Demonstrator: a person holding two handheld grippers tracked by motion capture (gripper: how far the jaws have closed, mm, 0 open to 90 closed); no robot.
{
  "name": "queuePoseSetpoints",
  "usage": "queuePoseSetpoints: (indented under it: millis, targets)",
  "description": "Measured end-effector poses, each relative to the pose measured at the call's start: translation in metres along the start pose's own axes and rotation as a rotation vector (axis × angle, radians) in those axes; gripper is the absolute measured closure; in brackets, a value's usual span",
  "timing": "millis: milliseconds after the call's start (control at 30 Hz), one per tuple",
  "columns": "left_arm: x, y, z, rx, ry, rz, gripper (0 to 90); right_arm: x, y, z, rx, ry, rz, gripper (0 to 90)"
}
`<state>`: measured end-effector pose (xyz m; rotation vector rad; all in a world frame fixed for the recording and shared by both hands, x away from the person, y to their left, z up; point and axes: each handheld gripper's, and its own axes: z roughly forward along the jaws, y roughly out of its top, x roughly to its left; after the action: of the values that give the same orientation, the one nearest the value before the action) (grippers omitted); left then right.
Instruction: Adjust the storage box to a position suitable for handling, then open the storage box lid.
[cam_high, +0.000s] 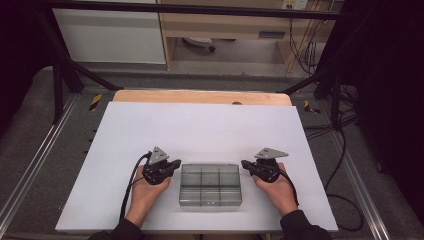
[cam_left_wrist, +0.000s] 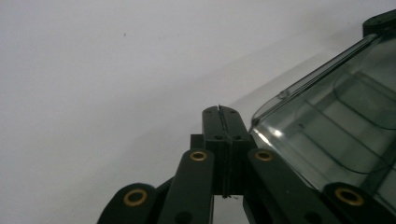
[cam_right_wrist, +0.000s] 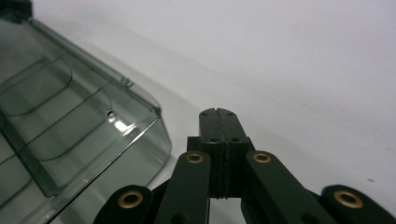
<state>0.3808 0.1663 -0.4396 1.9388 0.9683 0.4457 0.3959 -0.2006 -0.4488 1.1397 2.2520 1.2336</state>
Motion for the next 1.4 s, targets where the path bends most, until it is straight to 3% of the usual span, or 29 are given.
queuePoseSetpoints:
  millis: [233,300,433,533,567,600,667,800,900,1000,1133,1400]
  targets:
    - [-0.007,-0.008,-0.020,-0.060,0.013,0.026,90.0,-0.006,-0.004,-0.017,-0.060,-0.027,0.038,79.2]
    - [-0.013,-0.005,-0.026,-0.118,0.001,0.027,85.9,-0.009,-0.007,-0.028,-0.093,-0.057,0.060,71.4]
    - [-0.017,-0.004,-0.029,-0.136,-0.023,0.023,66.9,-0.012,-0.009,-0.038,-0.120,-0.086,0.102,54.6]
    - [-0.017,-0.008,-0.031,-0.166,-0.016,-0.026,44.6,-0.011,-0.008,-0.042,-0.134,-0.120,0.121,34.1]
    - [-0.017,-0.008,-0.031,-0.166,-0.016,-0.026,34.1,-0.011,-0.008,-0.042,-0.134,-0.120,0.121,34.1]
    - [-0.019,-0.008,-0.034,-0.175,-0.011,-0.024,25.8,-0.010,-0.005,-0.044,-0.138,-0.122,0.135,18.7]
    - [-0.021,-0.007,-0.037,-0.196,-0.010,-0.003,17.2,-0.007,-0.003,-0.047,-0.148,-0.127,0.140,13.2]
    - [-0.022,-0.010,-0.044,-0.201,-0.009,-0.014,11.7,-0.001,-0.001,-0.053,-0.165,-0.124,0.125,9.5]
    - [-0.021,-0.016,-0.050,-0.192,0.002,-0.052,11.6,0.004,0.000,-0.056,-0.173,-0.101,0.087,6.5]
    - [-0.020,-0.020,-0.054,-0.182,-0.023,-0.076,10.0,0.011,0.001,-0.058,-0.178,-0.093,0.062,4.8]
    - [-0.023,-0.022,-0.057,-0.171,-0.034,-0.070,9.1,0.022,0.001,-0.057,-0.202,-0.067,0.052,4.3]
    - [-0.031,-0.027,-0.068,-0.178,-0.080,-0.044,6.0,0.044,0.007,-0.057,-0.200,-0.071,0.009,4.0]
